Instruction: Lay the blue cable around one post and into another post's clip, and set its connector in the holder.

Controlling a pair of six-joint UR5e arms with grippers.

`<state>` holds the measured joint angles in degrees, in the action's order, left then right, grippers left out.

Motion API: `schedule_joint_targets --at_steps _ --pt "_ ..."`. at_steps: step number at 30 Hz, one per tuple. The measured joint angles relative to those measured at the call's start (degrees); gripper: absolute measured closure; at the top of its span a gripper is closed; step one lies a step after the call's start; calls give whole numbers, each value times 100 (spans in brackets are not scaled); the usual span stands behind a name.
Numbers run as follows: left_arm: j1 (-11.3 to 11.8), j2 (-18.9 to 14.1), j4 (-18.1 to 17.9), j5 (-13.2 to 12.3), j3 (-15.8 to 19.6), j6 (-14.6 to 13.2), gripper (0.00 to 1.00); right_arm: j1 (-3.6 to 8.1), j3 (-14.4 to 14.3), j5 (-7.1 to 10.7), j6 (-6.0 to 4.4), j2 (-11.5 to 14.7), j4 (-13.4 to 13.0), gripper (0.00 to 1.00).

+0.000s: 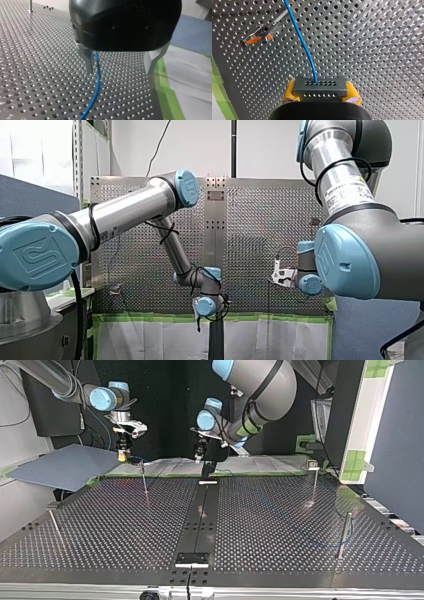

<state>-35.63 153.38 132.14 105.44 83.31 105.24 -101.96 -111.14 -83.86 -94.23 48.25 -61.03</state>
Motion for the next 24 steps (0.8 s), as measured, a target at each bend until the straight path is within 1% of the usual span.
schedule_joint_targets --at_steps 7,24 --pt "22 9 22 54 -156 5 0 -18 0 1 0 0 -6 100" --pt "58 10 -41 62 -184 20 0 -38 0 1 8 0 1 100"
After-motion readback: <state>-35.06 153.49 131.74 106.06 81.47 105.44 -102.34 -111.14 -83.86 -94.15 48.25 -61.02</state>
